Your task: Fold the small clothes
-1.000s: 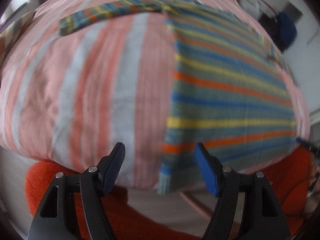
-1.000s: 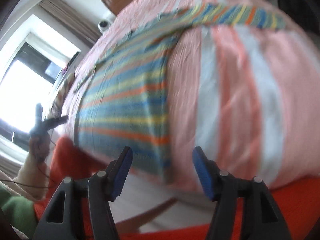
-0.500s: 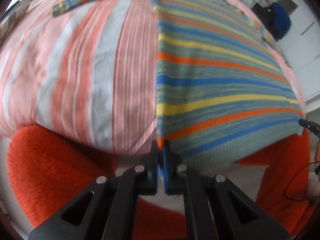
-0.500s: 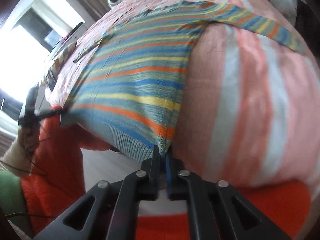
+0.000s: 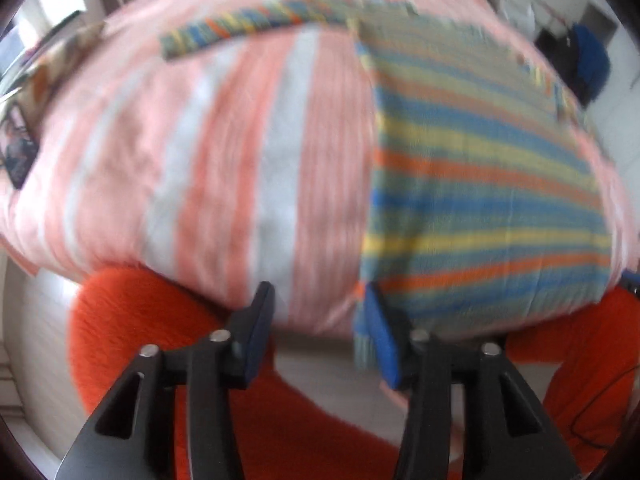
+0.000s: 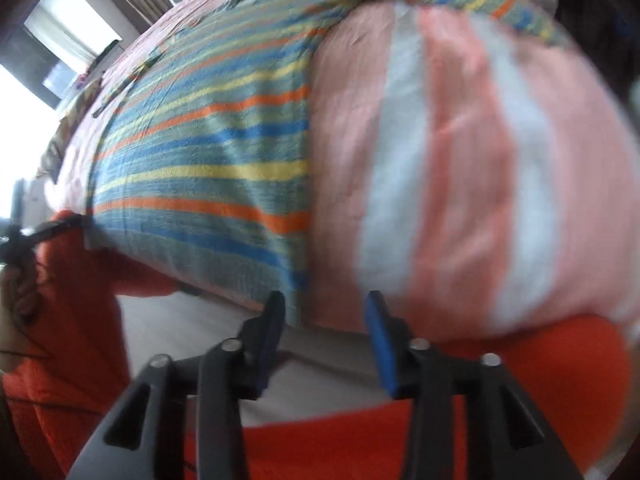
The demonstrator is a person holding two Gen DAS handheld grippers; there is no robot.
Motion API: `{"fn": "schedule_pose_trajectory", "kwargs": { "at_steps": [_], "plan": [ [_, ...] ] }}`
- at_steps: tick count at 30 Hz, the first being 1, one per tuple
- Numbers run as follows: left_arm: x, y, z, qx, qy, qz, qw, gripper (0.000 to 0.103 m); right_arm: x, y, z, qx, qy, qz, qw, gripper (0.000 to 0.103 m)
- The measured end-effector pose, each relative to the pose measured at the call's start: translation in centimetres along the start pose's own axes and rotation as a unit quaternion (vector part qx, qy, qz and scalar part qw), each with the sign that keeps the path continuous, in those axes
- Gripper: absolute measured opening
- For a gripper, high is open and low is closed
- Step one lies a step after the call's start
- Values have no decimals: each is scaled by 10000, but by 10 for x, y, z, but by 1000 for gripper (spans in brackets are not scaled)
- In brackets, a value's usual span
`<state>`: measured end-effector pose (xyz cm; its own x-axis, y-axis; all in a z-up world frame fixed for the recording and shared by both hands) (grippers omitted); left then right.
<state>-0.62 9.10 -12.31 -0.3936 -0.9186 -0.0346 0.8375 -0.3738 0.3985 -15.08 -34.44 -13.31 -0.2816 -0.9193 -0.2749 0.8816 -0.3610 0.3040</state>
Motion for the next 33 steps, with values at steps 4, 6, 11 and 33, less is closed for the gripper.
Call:
{"fn": "schedule_pose_trajectory", "kwargs": {
  "at_steps": [4,6,11,33],
  "plan": [
    [-25,40,20,928,489,287,9941,87,7,24,37,1192,-81,-187,9927,65],
    [-33,60,15,1273,788,307,9883,92,8,45,40,1777,23,-320,9836,67],
    [-56,78,-19,1116,1417,337,9830,94,2,90,10,2589,-110,-554,9643,67],
    [-87,31,-60,776,1458,1229,9786,103,9,80,-59,2420,-529,-451,9678,102]
  ]
}}
Point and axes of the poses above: each gripper's, at about its wrist camera, not at the fingertips, and z roughly against the way its jaws point, x to its right, y to its top, the point moved 1 cm from there along -z, roughly the way its jaws point, and after that the axes turned 14 degrees about -z, right-handed, at the moved point
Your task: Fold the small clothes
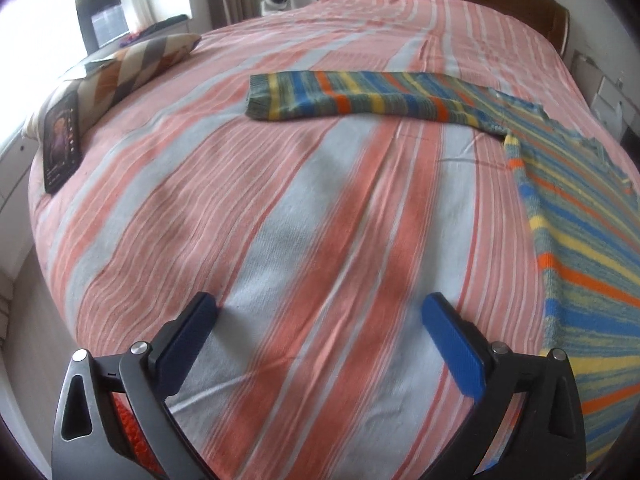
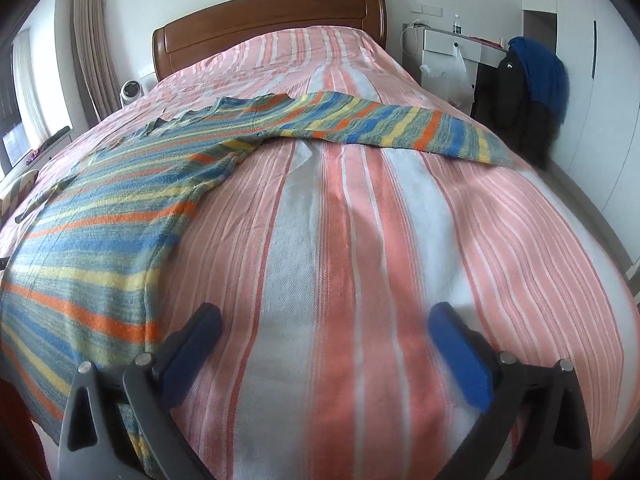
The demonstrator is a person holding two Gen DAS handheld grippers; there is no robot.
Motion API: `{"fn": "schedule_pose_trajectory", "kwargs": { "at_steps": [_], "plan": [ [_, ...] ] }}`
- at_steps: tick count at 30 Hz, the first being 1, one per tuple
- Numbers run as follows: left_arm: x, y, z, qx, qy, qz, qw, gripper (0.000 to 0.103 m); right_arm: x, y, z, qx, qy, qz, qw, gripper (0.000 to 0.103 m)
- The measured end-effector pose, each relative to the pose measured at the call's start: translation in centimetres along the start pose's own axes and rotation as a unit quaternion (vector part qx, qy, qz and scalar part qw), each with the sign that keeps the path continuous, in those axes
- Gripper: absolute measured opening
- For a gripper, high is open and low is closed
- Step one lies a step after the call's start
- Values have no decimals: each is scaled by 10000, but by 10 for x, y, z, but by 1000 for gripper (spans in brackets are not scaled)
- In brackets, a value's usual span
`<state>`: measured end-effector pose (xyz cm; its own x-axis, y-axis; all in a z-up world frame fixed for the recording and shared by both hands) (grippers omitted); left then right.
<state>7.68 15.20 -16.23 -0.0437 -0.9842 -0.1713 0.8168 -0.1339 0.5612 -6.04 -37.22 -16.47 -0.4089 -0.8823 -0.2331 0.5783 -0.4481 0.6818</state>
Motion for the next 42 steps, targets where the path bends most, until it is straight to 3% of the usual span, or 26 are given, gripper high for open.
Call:
{"fn": "schedule_pose_trajectory", "kwargs": {
  "at_steps": [29,33,39,42],
  "plan": [
    [-2,-2,-1,87,-159,-118,9998,103,-3,-4,0,39,-88,78,9999,103],
    [-2,-3,-2,135,-183,-155,9996,103,-4,5,6,-261,-61,62,9996,102],
    [-2,-3,-2,152,-133,-152,9997,103,54,70,41,-124,970,-1327,9863,102],
    [-2,-3,-2,161,-138,-136,9997,103,113,113,38,21,1280,-2346,9636,102]
  ]
}}
Point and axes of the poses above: each gripper's, at about its wrist camera, not at the fingertips, and z roughly against the way its jaws point, x to its right, y to its top, the point moved 1 cm from there along -z, roughly the way its jaws point, and after that the axes turned 14 degrees about -z, right-handed, at the moved point
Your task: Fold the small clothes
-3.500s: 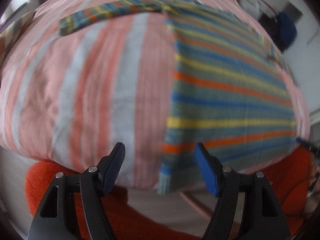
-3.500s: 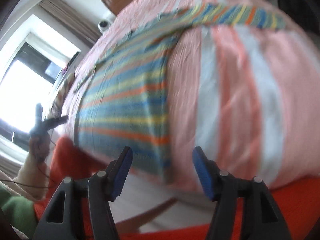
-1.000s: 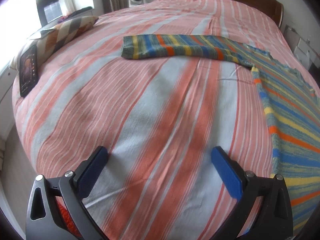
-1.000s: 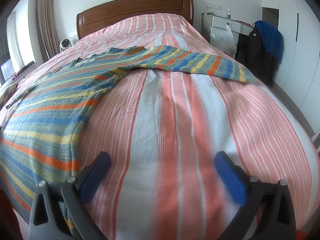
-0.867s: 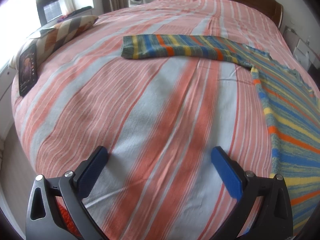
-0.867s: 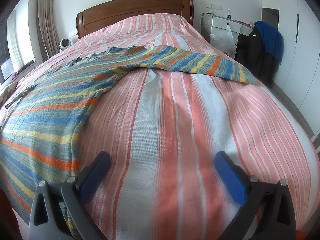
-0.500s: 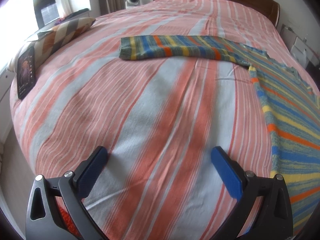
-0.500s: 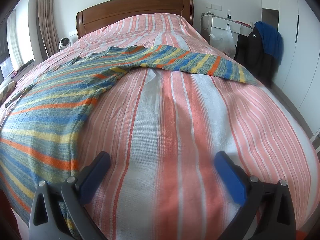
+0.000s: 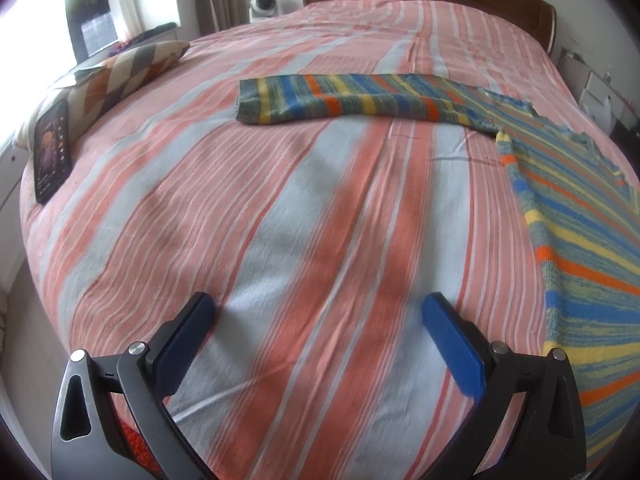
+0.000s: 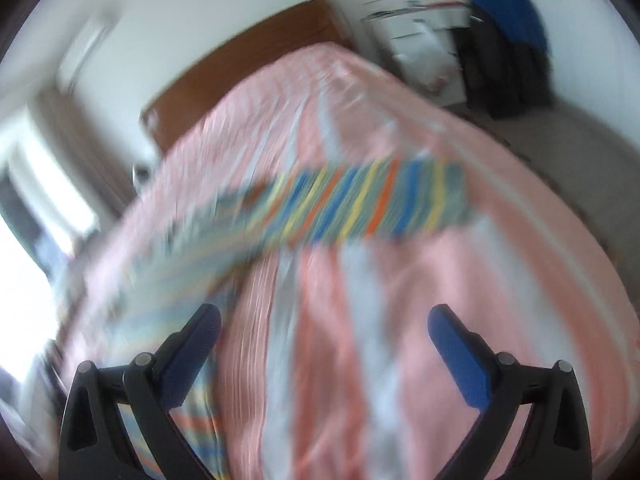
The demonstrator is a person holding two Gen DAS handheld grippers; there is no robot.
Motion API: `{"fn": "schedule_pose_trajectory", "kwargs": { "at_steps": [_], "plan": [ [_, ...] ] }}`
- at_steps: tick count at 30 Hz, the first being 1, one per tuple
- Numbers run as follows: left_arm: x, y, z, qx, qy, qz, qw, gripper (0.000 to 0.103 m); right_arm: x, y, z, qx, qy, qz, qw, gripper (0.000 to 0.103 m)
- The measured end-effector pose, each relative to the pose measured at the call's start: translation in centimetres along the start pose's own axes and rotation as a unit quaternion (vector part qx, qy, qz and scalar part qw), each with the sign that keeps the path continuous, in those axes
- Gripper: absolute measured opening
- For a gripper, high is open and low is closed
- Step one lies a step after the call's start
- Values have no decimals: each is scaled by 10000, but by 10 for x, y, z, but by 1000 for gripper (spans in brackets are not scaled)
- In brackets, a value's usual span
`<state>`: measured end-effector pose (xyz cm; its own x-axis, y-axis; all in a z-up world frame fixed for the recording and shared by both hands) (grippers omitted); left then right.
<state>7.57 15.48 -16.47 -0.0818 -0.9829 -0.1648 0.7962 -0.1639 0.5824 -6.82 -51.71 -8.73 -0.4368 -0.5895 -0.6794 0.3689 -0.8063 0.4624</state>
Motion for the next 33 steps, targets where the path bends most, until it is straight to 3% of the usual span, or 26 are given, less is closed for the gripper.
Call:
{"fn": "schedule_pose_trajectory", "kwargs": {
  "at_steps": [2,4,5,7,11,15,17,18,19,21,25,28,33],
  "plan": [
    [0,0,0,10,20,1,10000,103,28,36,-8,-43,40,-741,9972,98],
    [1,0,0,19,38,1,10000,103,57,62,-25,-241,96,-1471,9888,74],
    [1,-1,0,24,42,5,10000,103,72,71,-36,-358,149,-1845,9821,69],
    [1,-1,0,29,45,11,10000,103,89,80,-54,-551,192,-2233,9730,67],
    [2,-1,0,38,67,23,10000,103,96,88,-85,-745,89,-2320,9698,65],
    [3,-1,-1,53,110,29,9999,103,94,91,-103,-864,-19,-2177,9722,56],
    [3,-1,-1,54,123,34,9999,103,90,91,-111,-927,-64,-2016,9751,34],
    [3,-1,-1,53,118,34,9999,103,86,92,-115,-966,-193,-1855,9777,8],
    [3,-1,-1,54,113,33,9999,103,78,92,-116,-948,-423,-1598,9817,3],
    [4,0,-1,54,111,29,9999,103,57,93,-110,-725,-696,-1135,9884,3],
    [4,-1,-1,54,114,30,9999,103,-42,94,-82,-252,-827,410,9954,2],
    [3,0,-2,52,89,25,9999,103,-128,81,-72,-291,-303,1144,9925,2],
    [2,1,-2,57,46,27,10000,103,-259,20,-101,-917,614,1846,9766,2]
  ]
}}
Point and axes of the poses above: each gripper's, at about its wrist camera, not at the fingertips, and z roughly against the way its jaws point, x to its right, y to its top, the point moved 1 cm from there along -z, roughly the way its jaws point, and after that the axes turned 14 degrees about -z, right-handed, at the moved point
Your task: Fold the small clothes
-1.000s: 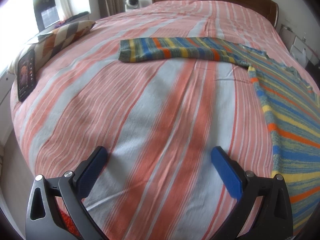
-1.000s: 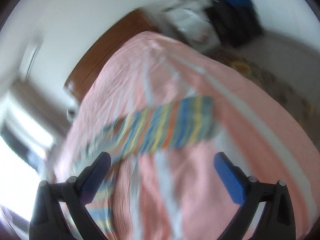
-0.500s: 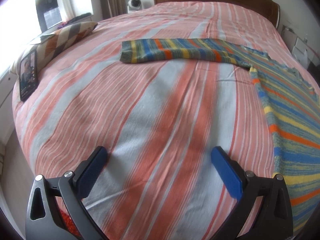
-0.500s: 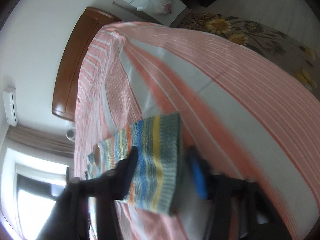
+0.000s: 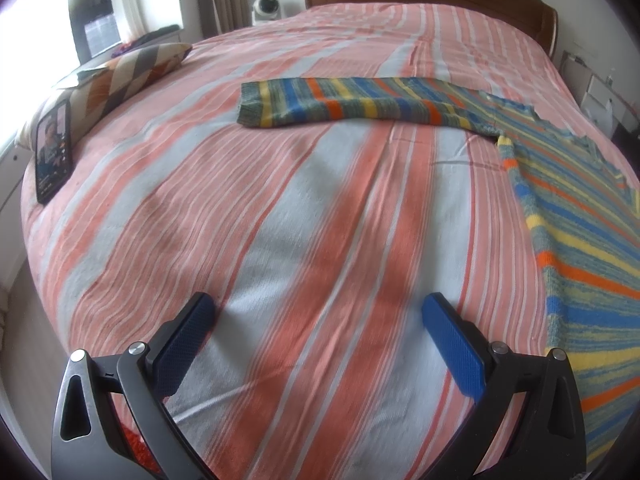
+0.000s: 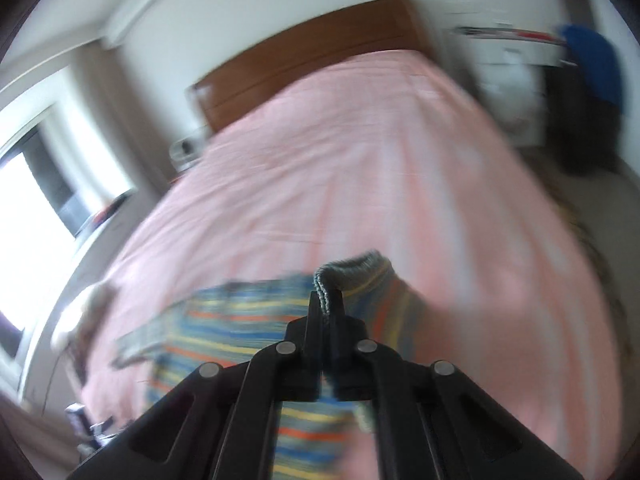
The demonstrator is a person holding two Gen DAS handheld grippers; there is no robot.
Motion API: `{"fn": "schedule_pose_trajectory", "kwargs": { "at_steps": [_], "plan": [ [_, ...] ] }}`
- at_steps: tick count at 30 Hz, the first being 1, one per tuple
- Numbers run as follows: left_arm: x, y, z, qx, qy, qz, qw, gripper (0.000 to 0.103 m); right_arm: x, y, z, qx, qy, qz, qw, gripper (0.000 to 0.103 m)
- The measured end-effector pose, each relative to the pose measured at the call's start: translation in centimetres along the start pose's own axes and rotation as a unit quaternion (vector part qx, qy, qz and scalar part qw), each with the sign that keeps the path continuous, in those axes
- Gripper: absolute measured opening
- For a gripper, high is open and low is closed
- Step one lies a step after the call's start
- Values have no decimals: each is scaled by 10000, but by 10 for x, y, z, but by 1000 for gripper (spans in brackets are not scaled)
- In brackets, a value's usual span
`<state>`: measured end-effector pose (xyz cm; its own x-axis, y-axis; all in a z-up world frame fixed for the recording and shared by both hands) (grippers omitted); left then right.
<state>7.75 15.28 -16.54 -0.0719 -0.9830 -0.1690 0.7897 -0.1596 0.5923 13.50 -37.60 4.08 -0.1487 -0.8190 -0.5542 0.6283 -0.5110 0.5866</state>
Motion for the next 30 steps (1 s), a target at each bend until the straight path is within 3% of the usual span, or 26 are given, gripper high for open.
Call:
{"fn": "schedule_pose_trajectory", "kwargs": {
  "at_steps": [3,5,7,8,11,16,19,23,30],
  "plan": [
    [0,0,0,19,-1,-20,10000,103,-54,-20,-50,-365,431,122,9983,3],
    [0,-1,0,29,-6,-25,10000,103,-73,-36,-89,-852,1130,-149,9898,10],
    [0,-1,0,35,-9,-23,10000,103,-76,-48,-117,-1274,1449,-542,9797,61],
    [-1,-1,0,36,-9,-25,10000,103,-73,-55,-125,-1284,1607,-800,9753,66],
    [-1,-1,0,35,-9,-26,10000,103,-57,-66,-127,-1224,1681,-1112,9718,66],
    [-1,-1,0,39,4,-25,10000,103,4,-71,-91,-918,717,-632,9912,66],
    [0,-1,0,46,32,-25,10000,103,56,-93,-60,-659,-212,-4,9976,66],
    [0,-1,-1,62,68,-30,10000,103,120,-122,-20,-255,-1026,235,9941,66],
    [2,-1,-1,78,120,-38,9999,103,188,-154,50,558,-1536,-59,9865,66]
  ]
}}
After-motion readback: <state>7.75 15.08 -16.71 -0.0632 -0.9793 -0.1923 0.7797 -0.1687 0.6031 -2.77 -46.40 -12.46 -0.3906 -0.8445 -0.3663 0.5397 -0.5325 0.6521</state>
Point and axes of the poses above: each gripper's, at about its wrist camera, not at the fingertips, and z roughly against the way its jaws point, x to its right, y to its top, the point moved 1 cm from there along -z, roughly the way its jaws point, and after that the axes turned 14 degrees about -z, right-handed, at the moved point
